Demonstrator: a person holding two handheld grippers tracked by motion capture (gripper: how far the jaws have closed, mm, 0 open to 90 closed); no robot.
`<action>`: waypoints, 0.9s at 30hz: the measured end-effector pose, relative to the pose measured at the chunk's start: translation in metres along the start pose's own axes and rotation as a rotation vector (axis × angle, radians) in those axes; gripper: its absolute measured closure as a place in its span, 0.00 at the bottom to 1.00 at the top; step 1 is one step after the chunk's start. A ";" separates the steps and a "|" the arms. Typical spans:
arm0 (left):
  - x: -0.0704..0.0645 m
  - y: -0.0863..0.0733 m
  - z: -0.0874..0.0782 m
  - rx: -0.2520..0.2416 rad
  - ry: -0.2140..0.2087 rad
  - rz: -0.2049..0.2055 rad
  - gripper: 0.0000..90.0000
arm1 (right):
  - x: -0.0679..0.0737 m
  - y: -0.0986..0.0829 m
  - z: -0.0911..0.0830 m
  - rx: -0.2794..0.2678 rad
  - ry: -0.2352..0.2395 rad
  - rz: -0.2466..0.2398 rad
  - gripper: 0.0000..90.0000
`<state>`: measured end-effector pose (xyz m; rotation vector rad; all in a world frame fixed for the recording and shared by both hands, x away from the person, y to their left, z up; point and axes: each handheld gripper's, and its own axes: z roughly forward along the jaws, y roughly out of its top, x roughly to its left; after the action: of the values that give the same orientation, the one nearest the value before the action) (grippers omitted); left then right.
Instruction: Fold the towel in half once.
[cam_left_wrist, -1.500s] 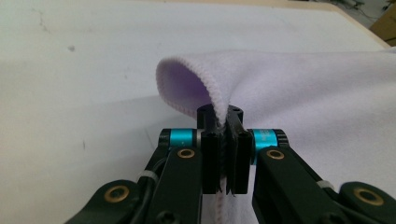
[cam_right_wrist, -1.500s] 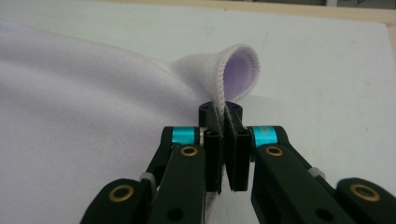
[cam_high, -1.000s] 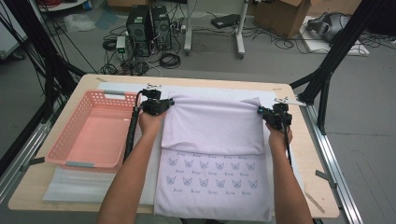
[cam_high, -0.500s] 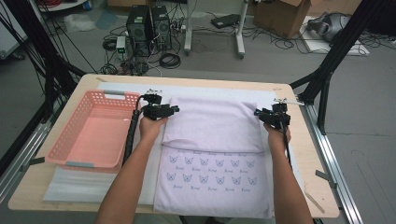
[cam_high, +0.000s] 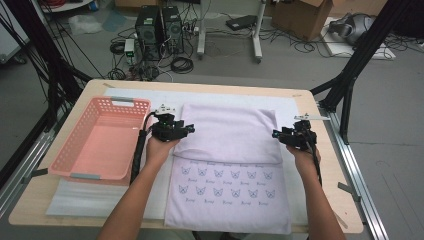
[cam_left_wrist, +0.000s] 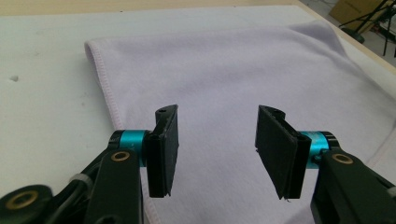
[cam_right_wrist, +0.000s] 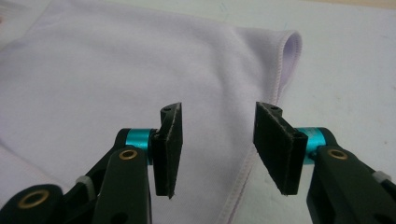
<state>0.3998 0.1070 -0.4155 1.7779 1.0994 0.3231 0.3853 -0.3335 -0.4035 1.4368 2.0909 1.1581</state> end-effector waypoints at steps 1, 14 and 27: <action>-0.001 -0.004 -0.002 0.001 -0.003 0.002 0.54 | 0.002 -0.002 -0.003 0.003 0.002 -0.007 0.57; -0.013 -0.050 -0.025 0.061 -0.021 0.073 0.58 | 0.015 -0.042 -0.016 0.066 0.058 -0.022 0.60; -0.027 -0.073 -0.042 0.083 -0.057 0.161 1.00 | 0.027 -0.066 -0.022 0.081 0.075 -0.096 0.93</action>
<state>0.3194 0.1187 -0.4496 1.9429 0.9434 0.3258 0.3189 -0.3293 -0.4374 1.3301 2.2559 1.1183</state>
